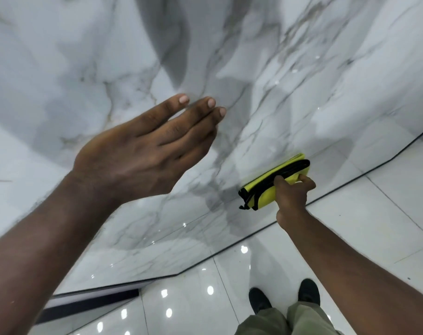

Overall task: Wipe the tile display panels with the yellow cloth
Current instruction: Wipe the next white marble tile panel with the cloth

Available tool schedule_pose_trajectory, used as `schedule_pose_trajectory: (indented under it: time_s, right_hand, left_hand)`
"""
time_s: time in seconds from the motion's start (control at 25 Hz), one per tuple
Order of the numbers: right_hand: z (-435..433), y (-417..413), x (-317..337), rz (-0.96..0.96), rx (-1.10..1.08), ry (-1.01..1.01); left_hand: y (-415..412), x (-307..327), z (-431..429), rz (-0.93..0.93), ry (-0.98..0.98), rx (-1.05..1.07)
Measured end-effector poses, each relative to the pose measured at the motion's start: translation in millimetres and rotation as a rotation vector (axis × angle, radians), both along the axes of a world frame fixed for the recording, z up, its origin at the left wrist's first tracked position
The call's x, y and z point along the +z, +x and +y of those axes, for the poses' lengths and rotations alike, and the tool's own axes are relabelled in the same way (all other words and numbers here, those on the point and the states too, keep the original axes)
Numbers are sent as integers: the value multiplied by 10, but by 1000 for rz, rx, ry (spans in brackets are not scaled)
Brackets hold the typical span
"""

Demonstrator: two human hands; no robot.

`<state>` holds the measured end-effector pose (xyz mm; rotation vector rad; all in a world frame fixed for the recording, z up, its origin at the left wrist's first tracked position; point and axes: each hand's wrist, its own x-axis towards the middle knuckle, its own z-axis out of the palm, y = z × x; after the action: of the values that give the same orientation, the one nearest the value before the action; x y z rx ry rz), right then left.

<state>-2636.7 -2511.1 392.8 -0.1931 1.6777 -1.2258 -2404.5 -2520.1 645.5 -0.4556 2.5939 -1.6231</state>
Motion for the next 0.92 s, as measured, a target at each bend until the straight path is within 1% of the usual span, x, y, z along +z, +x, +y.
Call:
schedule_pose_trajectory:
  time_s: [0.08, 0.16, 0.2, 0.28, 0.36, 0.44, 0.48, 0.52, 0.6, 0.64, 0.68, 0.76, 0.8, 0.84, 0.88, 0.92]
  right_hand:
    - [-39, -38, 214, 41, -29, -95]
    - [-91, -85, 474, 89, -78, -171]
    - [-113, -110, 601, 80, -115, -186]
    - [-138, -125, 909, 91, -161, -239]
    - [-163, -72, 1309, 248, -135, -451]
    - [-122, -50, 1712, 427, -102, -676]
    - [-174, -90, 1860, 496, -135, -712]
    - [-267, -167, 2005, 481, -199, -684]
    - [-416, -270, 2224, 291, -349, -567]
    - [-435, -244, 2278, 303, -356, -578]
    - [-379, -167, 2354, 440, -315, -692]
    - [-233, -34, 2434, 780, -98, -983]
    - [-267, -74, 2454, 914, -36, -1056]
    - [-338, -160, 2480, 930, -56, -1031]
    - [-442, -277, 2502, 792, -144, -949]
    - [-501, -343, 2583, 588, -260, -826]
  left_hand:
    - [-29, -6, 5, 72, -36, 15]
    - [-70, -42, 20, 205, -75, 45]
    - [-87, -65, 21, 245, -82, 51]
    - [-101, -72, 30, 269, -110, 30]
    - [-83, -53, 36, 318, -117, 29]
    - [-122, -17, 57, 431, -85, 55]
    - [-153, 10, 78, 489, -71, 71]
    - [-186, 42, 92, 539, -63, 83]
    - [-234, 149, 114, 612, -61, 79]
    - [-242, 215, 113, 635, -60, 75]
    - [-250, 279, 100, 646, -57, 76]
    - [-263, 386, 63, 632, -53, 65]
    - [-263, 418, 48, 616, -46, 53]
    - [-259, 427, 28, 600, -39, 43]
    - [-260, 420, 3, 590, -44, 37]
    - [-283, 417, -28, 587, -60, 32]
